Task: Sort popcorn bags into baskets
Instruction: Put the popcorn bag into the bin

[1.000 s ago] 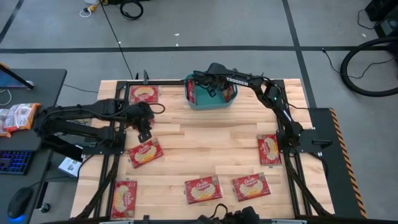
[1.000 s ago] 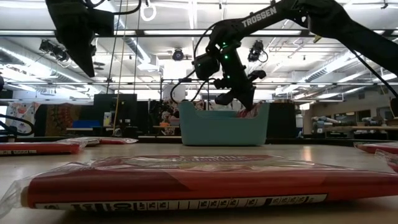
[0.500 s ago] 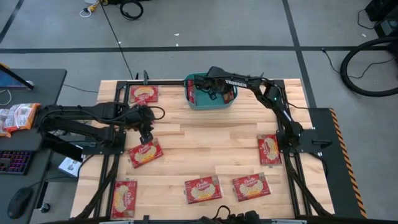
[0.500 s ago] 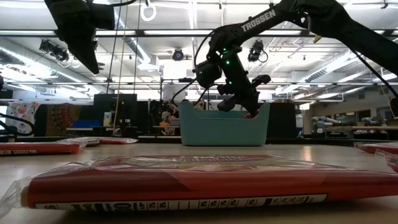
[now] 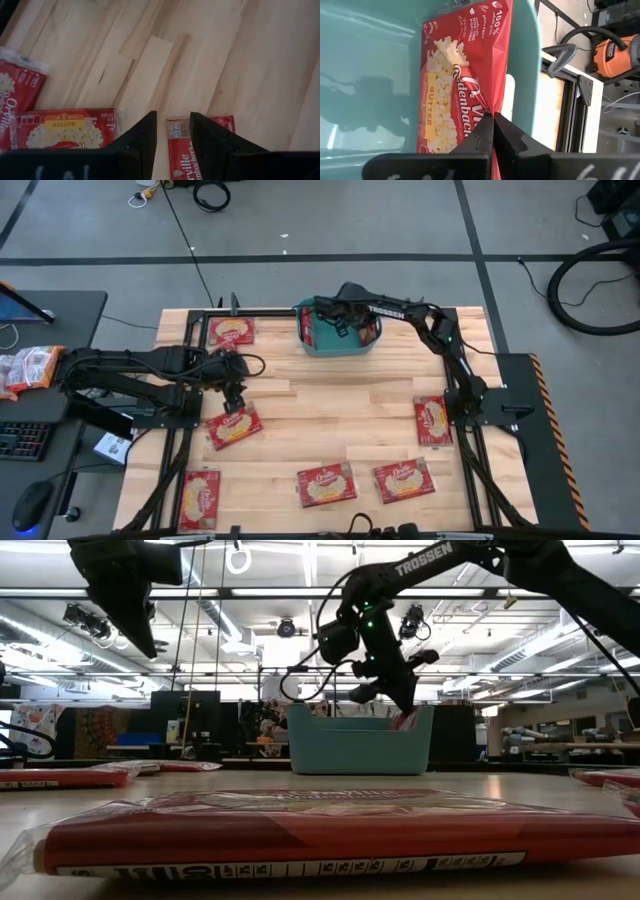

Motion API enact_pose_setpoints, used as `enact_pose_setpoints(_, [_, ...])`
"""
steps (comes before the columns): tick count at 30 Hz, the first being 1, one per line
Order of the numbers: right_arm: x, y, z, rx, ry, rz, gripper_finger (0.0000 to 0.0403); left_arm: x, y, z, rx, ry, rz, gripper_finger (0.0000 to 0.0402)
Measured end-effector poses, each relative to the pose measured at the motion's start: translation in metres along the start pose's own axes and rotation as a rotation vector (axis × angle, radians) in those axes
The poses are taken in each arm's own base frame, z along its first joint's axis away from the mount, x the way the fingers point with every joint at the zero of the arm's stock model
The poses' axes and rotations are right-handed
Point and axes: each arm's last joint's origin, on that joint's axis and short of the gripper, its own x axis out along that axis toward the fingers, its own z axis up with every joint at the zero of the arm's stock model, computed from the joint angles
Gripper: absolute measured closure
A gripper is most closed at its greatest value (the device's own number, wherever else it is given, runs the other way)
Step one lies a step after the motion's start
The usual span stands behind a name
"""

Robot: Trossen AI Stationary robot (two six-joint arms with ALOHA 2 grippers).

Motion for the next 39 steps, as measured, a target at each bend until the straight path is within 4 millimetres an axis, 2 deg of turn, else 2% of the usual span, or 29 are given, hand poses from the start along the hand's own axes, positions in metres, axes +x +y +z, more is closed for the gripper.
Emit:
enact_pose_setpoints(7, [0.002, -0.007, 0.006, -0.043, -0.045, -0.044, 0.0387, -0.004, 0.002, -0.007, -0.103, 0.040, 0.013, 0.0280])
enact_pose_setpoints(13, [0.011, -0.015, 0.014, -0.014, 0.002, -0.032, 0.0375, -0.017, 0.002, -0.014, -0.146, 0.010, -0.034, 0.0280])
enact_pose_setpoints(22, [0.017, -0.009, 0.005, -0.026, 0.057, -0.022, 0.0372, -0.029, 0.002, -0.016, -0.241, -0.087, -0.087, 0.0280])
enact_pose_setpoints(39, [0.011, -0.003, -0.002, -0.126, 0.061, 0.002, 0.0372, -0.033, 0.002, -0.014, -0.249, -0.133, -0.109, 0.0280])
